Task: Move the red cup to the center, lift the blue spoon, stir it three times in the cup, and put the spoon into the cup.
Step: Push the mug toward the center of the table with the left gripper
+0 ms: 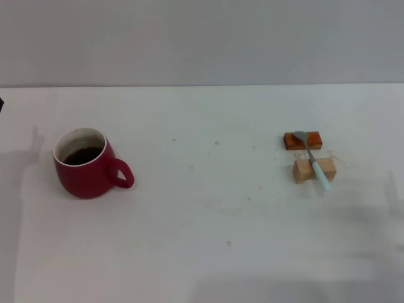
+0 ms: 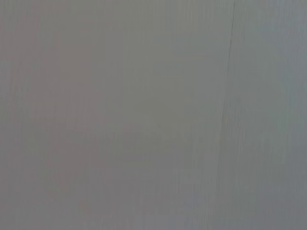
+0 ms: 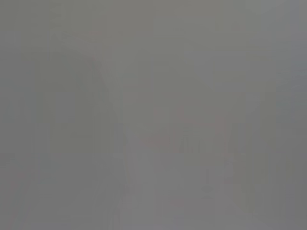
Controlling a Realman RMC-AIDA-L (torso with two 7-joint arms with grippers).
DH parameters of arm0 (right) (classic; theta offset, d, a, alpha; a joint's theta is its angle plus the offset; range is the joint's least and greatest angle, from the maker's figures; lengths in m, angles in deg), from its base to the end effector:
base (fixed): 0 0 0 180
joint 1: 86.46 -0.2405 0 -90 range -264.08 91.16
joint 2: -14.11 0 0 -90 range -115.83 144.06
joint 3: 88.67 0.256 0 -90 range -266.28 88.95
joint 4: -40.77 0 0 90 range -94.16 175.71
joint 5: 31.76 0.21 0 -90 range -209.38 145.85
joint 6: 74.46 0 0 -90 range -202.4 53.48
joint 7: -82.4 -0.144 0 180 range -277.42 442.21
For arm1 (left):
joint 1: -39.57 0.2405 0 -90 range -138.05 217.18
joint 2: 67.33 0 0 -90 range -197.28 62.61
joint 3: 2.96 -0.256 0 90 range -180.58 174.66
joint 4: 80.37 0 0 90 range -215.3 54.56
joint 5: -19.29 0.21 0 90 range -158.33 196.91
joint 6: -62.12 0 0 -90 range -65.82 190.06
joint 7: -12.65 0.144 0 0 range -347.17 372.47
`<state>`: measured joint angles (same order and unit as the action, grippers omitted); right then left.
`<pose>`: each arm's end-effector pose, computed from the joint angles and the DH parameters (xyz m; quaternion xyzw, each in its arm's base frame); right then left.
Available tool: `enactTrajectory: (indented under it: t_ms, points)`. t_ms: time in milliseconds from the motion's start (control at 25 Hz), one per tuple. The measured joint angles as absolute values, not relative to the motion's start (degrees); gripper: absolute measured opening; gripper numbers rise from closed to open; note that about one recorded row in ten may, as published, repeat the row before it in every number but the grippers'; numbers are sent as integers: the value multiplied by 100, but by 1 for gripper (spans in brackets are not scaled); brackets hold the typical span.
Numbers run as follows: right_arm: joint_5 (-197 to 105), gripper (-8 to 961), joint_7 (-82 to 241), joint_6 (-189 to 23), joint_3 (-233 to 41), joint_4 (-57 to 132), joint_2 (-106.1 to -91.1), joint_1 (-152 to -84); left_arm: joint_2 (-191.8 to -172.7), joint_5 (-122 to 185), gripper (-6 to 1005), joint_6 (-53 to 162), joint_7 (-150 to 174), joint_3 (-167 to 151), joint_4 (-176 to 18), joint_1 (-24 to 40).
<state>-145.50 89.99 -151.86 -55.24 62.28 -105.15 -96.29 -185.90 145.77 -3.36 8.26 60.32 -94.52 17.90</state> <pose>0.3411 0.2470 -0.0252 -0.6421 0.2228 0.2822 0.6771 -0.3563 0.3285 0.0289 -0.5648 -0.2868 -0.3089 0.7094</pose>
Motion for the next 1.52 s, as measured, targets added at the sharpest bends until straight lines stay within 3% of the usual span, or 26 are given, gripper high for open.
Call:
enactTrajectory:
  t_ms: [680,1200,1520]
  points:
    - [-14548,563,8962,-15012,-5321,5835,-10510,-10190,-18590,14558,861,-173,826,6032,-9452,1822]
    - [-14548,562,8956,-14986,-5316,5817,-10511,-10251,-18590,14571,862,-92,902,5990,-9346,1818]
    - [-14549,562,8953,-14986,-5316,5817,-10518,-10252,-18582,14575,776,-18,1189,5927,-9120,1835]
